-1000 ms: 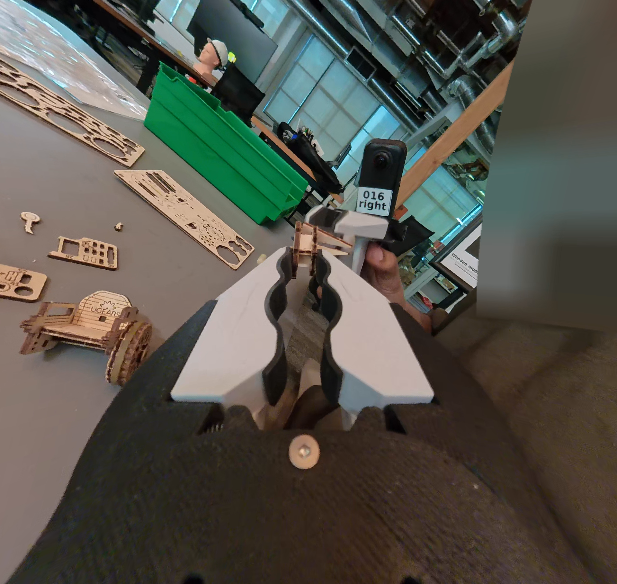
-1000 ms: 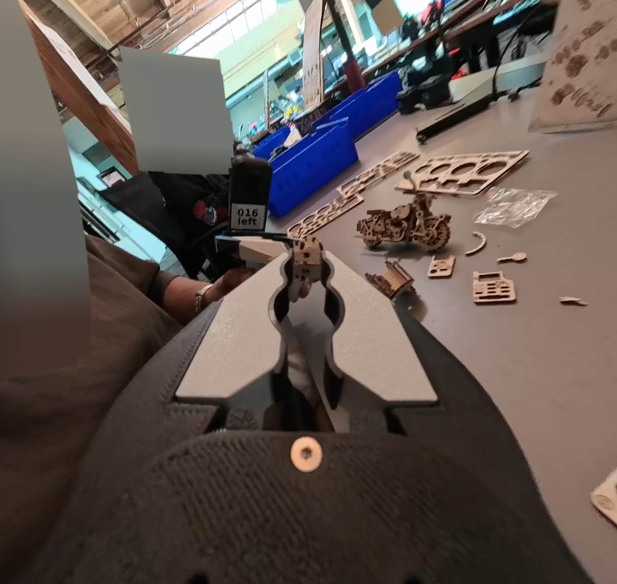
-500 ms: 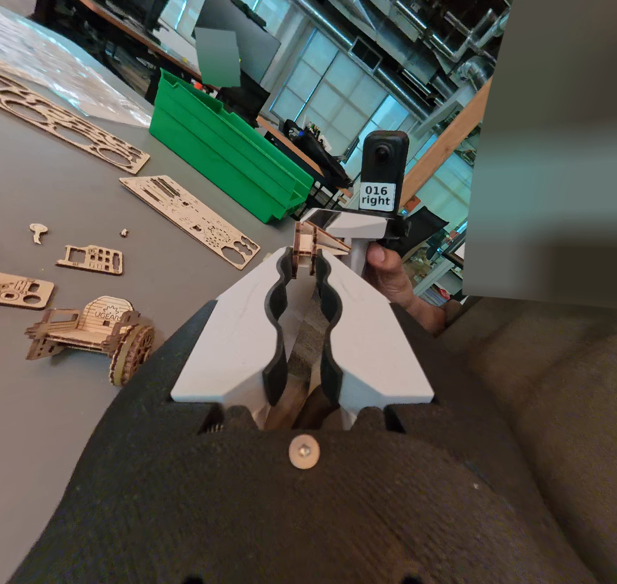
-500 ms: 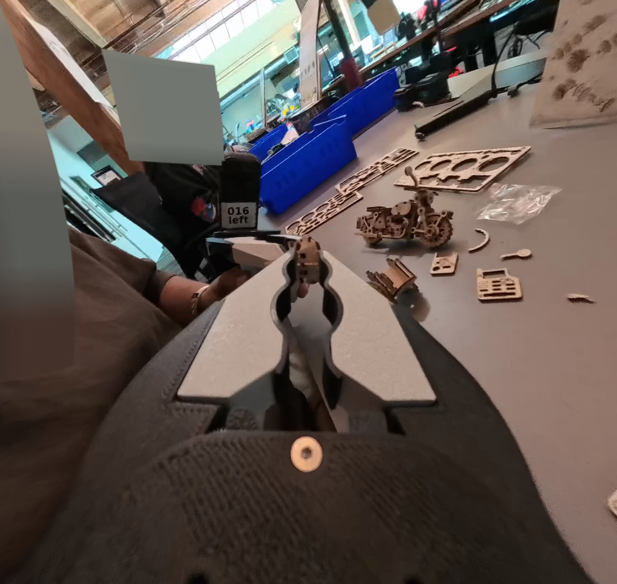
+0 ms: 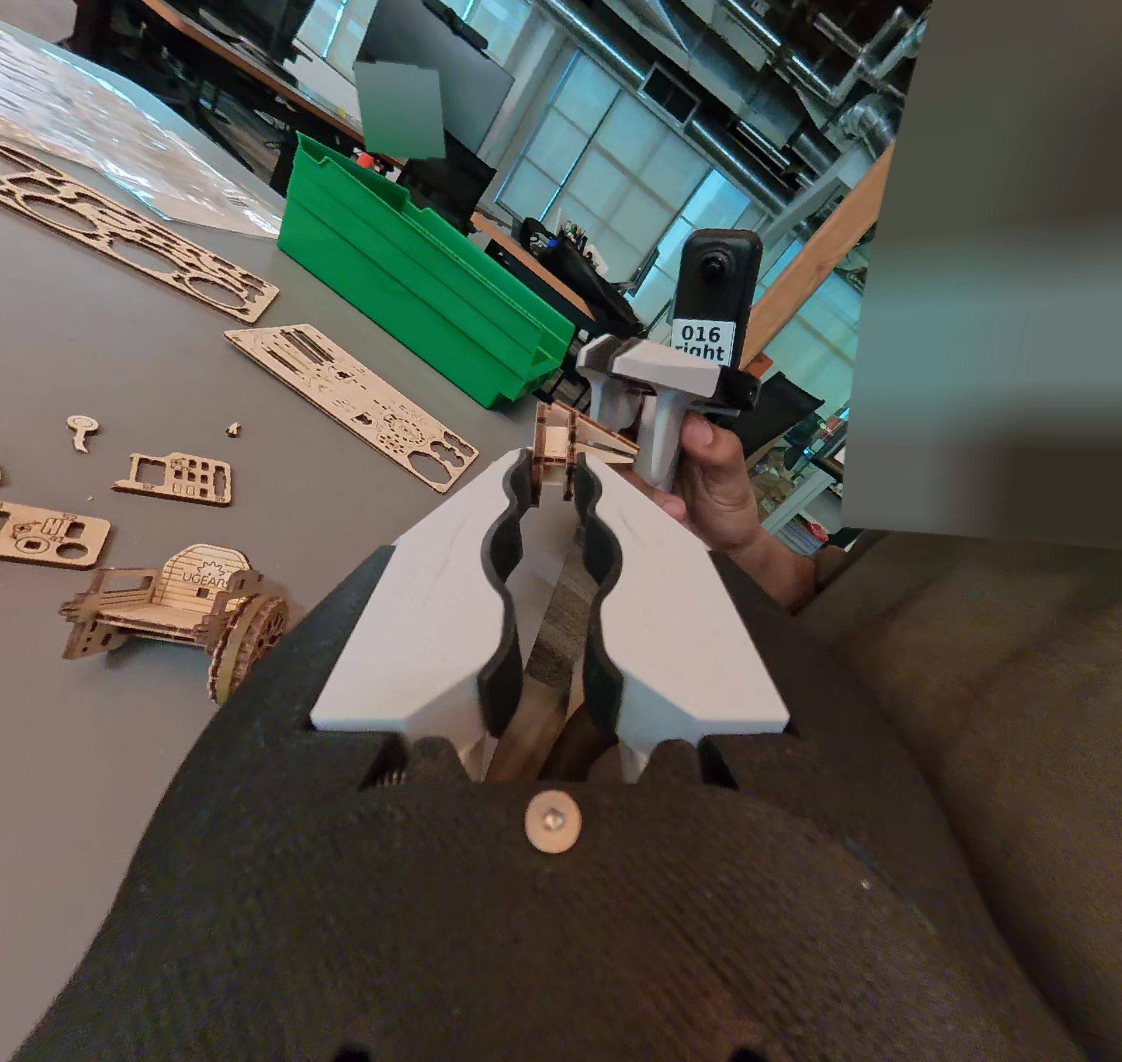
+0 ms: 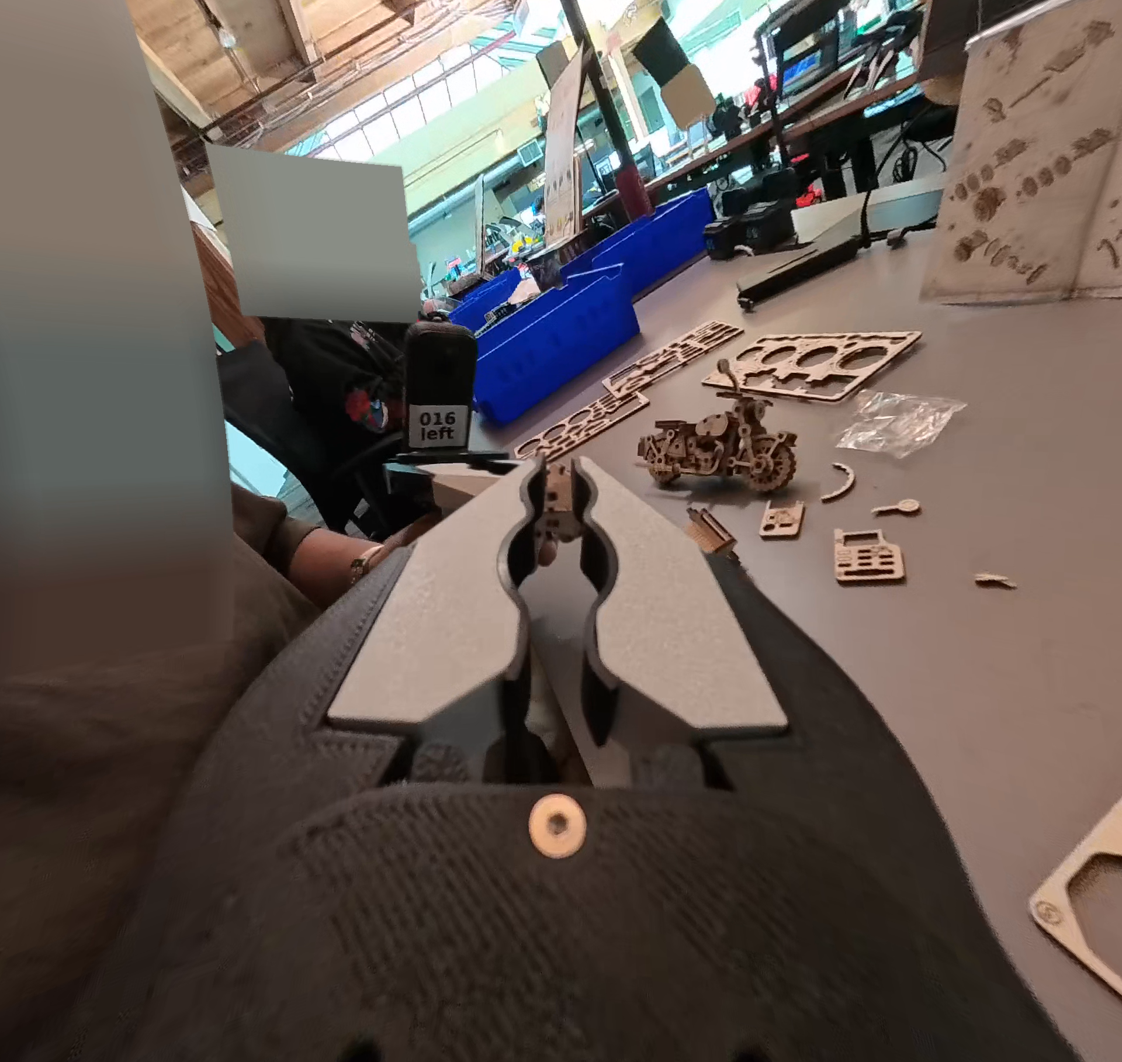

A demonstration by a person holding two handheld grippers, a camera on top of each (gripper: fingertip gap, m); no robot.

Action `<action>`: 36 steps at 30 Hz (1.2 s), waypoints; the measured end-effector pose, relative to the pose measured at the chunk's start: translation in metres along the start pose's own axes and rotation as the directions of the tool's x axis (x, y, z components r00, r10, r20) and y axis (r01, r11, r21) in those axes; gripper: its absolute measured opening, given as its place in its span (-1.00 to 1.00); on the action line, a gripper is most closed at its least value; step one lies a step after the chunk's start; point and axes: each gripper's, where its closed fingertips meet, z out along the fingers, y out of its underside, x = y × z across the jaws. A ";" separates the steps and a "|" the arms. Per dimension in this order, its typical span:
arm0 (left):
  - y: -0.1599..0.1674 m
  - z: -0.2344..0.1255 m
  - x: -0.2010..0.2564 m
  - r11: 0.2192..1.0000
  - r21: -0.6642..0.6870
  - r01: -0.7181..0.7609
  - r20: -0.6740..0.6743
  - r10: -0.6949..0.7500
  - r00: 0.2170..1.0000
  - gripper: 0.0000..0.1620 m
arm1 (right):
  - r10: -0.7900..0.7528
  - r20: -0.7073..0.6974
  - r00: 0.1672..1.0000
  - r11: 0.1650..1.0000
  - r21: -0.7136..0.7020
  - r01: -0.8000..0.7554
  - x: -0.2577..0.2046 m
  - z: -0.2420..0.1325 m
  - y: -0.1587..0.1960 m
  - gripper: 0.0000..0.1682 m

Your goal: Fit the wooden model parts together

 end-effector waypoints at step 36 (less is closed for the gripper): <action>-0.003 -0.001 0.001 1.000 0.011 -0.022 0.009 0.022 1.000 -0.86 | -0.003 0.036 0.999 1.000 0.003 0.003 -0.008 0.002 -0.001 -0.89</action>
